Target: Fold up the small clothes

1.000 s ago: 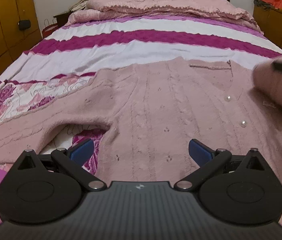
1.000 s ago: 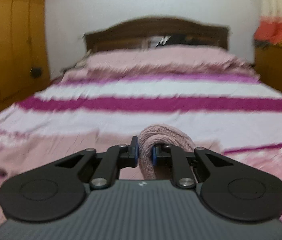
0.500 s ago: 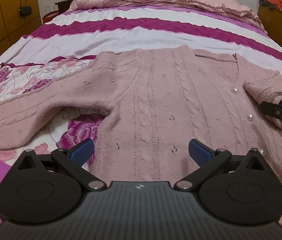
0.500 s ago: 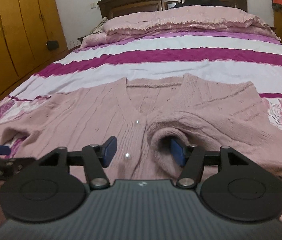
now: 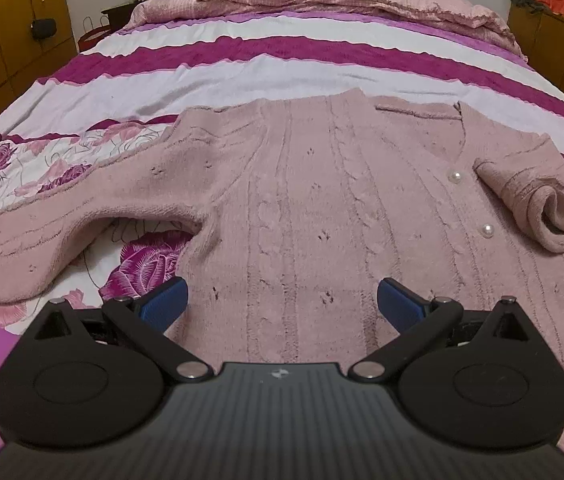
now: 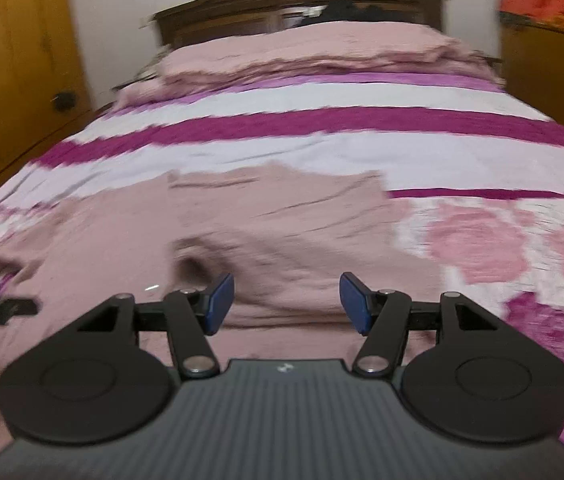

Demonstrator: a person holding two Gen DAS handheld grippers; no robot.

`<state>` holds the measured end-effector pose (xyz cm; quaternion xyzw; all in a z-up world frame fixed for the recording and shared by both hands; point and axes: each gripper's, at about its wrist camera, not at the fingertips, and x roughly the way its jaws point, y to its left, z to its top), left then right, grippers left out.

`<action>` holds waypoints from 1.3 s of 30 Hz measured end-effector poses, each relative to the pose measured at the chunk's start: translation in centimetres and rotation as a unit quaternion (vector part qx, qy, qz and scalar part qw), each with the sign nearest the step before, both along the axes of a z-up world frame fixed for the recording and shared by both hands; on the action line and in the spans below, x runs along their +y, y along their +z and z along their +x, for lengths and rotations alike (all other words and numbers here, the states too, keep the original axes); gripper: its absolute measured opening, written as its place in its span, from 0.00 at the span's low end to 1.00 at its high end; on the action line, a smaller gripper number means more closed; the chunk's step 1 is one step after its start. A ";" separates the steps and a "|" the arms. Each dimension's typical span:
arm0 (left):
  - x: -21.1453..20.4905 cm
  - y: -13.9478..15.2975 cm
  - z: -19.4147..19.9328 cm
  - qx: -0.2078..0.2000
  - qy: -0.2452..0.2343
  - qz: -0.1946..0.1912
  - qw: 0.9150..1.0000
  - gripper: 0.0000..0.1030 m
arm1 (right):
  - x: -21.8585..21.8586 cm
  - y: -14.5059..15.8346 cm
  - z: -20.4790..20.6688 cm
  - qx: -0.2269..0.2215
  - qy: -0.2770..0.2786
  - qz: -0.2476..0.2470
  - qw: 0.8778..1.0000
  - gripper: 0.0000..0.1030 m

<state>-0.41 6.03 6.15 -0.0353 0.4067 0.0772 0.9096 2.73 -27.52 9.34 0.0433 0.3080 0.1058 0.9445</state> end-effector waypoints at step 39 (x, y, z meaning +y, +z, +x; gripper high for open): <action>5.2 1.1 -2.9 -0.012 0.046 -0.002 0.999 1.00 | -4.2 1.4 5.8 0.073 -0.091 0.099 0.988 0.10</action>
